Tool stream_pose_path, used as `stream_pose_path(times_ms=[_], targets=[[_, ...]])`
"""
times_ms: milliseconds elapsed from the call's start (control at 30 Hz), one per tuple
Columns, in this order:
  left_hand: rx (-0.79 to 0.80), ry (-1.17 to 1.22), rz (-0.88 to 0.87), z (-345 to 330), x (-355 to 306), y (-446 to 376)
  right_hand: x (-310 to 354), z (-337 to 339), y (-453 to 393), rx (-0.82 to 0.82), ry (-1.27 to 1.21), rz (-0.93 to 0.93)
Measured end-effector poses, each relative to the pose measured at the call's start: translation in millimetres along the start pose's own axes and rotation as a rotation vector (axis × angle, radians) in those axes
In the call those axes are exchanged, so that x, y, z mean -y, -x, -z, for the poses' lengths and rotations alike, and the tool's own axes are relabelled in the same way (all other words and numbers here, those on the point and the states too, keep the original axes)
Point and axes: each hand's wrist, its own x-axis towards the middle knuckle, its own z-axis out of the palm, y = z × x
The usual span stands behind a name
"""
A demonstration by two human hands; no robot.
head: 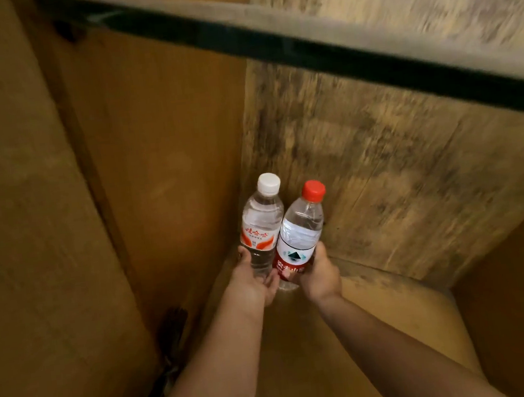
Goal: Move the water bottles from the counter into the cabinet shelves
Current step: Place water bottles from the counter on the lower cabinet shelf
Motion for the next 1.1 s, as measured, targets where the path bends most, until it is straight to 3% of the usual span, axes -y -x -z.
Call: stream_pose_path(times_ms=[267,600,900,1100], targets=[[0.043,-0.12,0.05,-17,-27,-14,28,-19,-32,0.039,0.012,-0.094],[0.074,-0.178,0.017,-22,-27,-30,31,-27,-40,0.02,-0.055,-0.023],[0.018,-0.054,-0.146,-21,-20,-37,25,-37,-15,-0.177,-0.358,-0.086],[0.064,-0.091,-0.168,-19,-21,-43,31,-43,-14,-0.084,-0.561,-0.093]])
